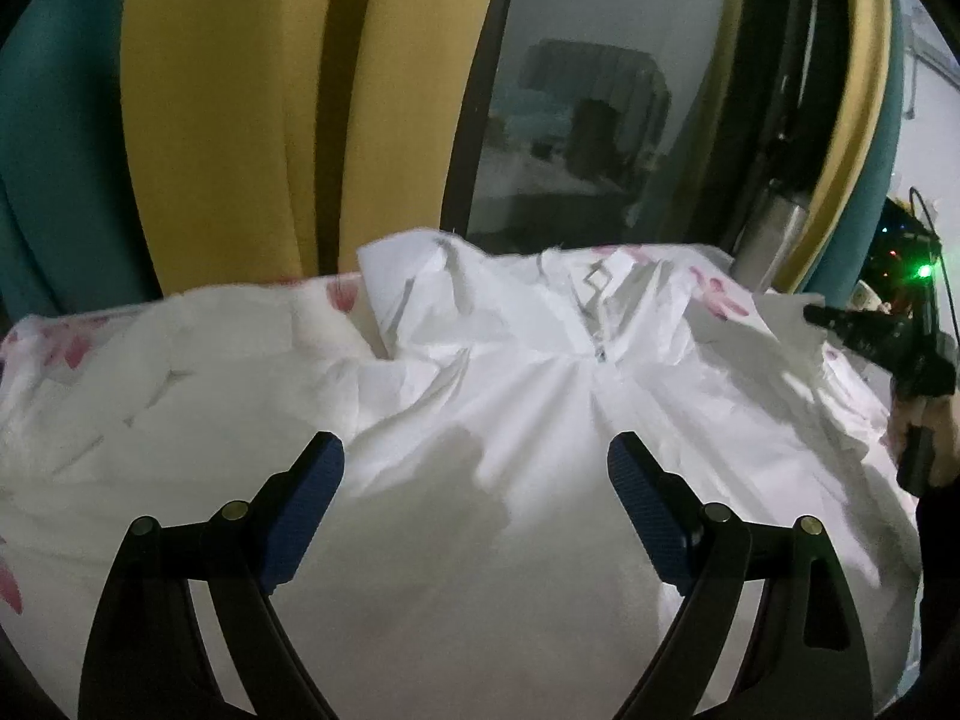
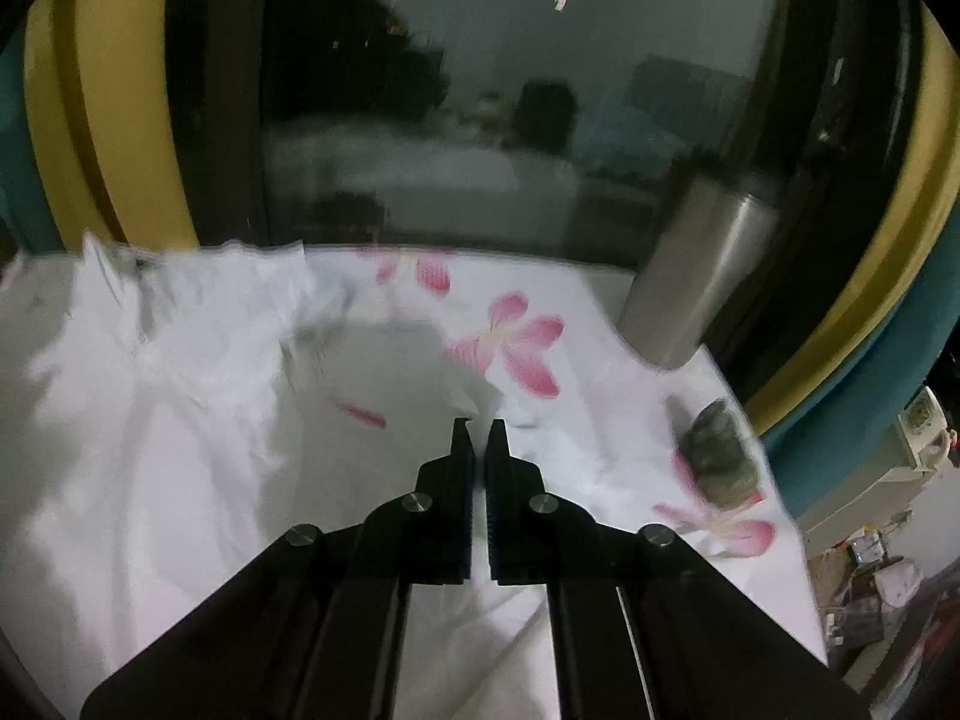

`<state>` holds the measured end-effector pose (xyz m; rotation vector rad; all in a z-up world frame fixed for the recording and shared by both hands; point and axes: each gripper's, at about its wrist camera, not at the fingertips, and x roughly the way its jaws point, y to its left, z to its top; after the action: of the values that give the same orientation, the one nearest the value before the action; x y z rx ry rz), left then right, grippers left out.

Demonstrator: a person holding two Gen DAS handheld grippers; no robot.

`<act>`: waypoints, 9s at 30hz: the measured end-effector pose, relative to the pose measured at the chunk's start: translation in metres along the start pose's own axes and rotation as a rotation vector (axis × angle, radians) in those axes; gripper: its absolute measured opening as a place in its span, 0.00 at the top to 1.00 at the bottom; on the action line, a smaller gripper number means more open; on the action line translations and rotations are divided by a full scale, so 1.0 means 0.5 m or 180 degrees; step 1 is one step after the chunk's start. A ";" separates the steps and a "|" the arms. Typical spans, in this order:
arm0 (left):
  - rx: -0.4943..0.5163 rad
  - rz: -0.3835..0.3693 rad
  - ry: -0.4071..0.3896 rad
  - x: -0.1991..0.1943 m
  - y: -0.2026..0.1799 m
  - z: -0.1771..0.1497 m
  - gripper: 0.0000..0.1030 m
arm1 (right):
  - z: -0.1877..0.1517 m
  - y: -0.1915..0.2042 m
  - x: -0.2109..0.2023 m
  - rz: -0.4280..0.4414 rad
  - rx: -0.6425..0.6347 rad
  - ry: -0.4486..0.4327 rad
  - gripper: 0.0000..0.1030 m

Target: Fold large clothes

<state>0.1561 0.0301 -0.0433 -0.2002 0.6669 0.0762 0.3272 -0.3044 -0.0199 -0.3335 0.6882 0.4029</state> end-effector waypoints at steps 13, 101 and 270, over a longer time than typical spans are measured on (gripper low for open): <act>-0.0030 -0.0025 -0.0354 -0.137 0.068 0.005 0.11 | 0.107 0.169 -0.175 0.0238 -0.0113 -0.0570 0.97; 0.0666 -0.0360 -0.0536 -0.055 -0.137 0.243 0.95 | -0.196 0.086 -0.201 0.1019 0.0979 0.0044 0.40; 0.0639 -0.0996 0.1074 0.250 0.033 0.115 0.75 | 0.064 0.129 0.071 0.1325 -0.0507 0.0333 0.83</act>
<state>0.2867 0.0592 -0.0796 -0.1222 0.9654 -0.3306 0.3397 -0.2258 -0.0309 -0.3637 0.8317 0.8440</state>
